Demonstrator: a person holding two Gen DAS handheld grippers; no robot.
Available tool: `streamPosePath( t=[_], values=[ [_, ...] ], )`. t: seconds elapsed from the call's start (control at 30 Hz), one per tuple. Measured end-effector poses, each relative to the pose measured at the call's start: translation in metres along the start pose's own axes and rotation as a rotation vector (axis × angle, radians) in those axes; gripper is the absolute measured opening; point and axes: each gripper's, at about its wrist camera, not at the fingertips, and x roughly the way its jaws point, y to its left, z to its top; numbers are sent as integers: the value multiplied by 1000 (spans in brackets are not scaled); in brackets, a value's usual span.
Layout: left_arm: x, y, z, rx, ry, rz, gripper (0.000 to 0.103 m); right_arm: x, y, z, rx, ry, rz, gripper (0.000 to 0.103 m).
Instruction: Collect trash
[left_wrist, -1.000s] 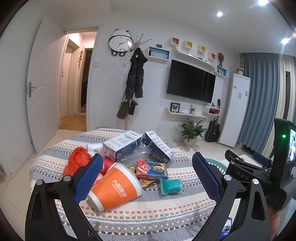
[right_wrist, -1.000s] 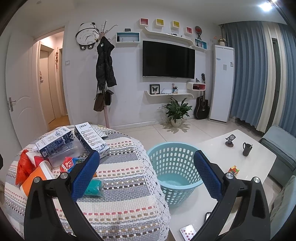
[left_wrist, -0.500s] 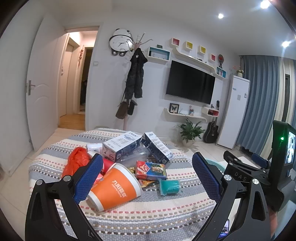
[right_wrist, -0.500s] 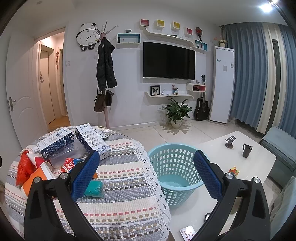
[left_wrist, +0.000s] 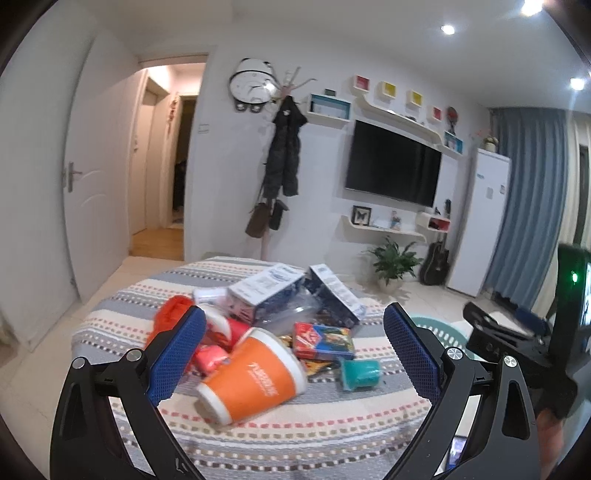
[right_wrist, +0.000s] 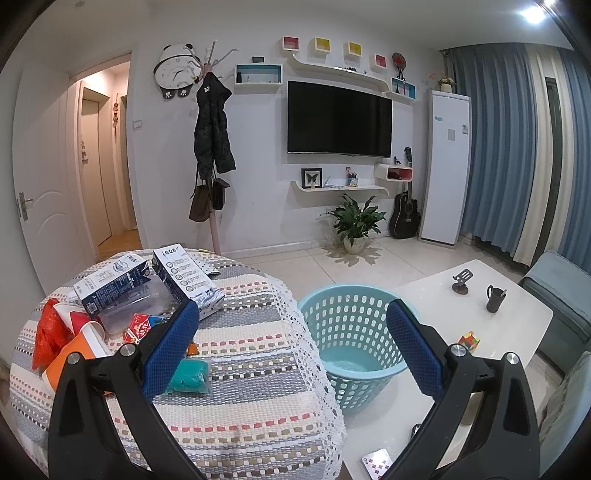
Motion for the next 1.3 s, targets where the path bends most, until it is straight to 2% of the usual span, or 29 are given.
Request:
streamPosePath(
  t=[0.17,0.27,0.33,0.43,0.53,0.73,0.8,0.93,0.97,1.13,1.2,1.27,1.3],
  values=[
    [1,31,7,-6,12,44,94,-3,3,-2,3,-28,13,89],
    [15,66,3,-60,113,-11,94,-9,4,-1,1,-70,17,84],
    [28,84,-7,-86,185,-39,94,-6,8,-2,-14,-64,18,73],
    [48,93,-24,-77,265,-72,86,6,16,-7,-35,-24,35,62],
    [68,95,-39,-57,321,-49,80,16,21,-13,-44,17,59,62],
    [93,86,-57,-54,422,-94,58,40,28,-26,-77,109,96,62],
    [96,83,-60,-53,439,-117,58,49,29,-30,-72,150,111,62],
    [97,73,-69,-110,522,-275,58,64,30,-38,-70,216,143,62],
    [95,68,-70,-98,525,-285,58,67,31,-40,-70,227,147,62],
    [93,49,-72,-18,521,-259,61,74,31,-47,-58,269,175,62],
    [97,44,-69,22,511,-210,75,73,31,-48,-58,270,188,62],
    [104,37,-65,48,520,-178,84,75,30,-48,-54,284,233,62],
    [112,35,-65,57,540,-183,85,78,29,-49,-48,302,270,62]
  ],
)
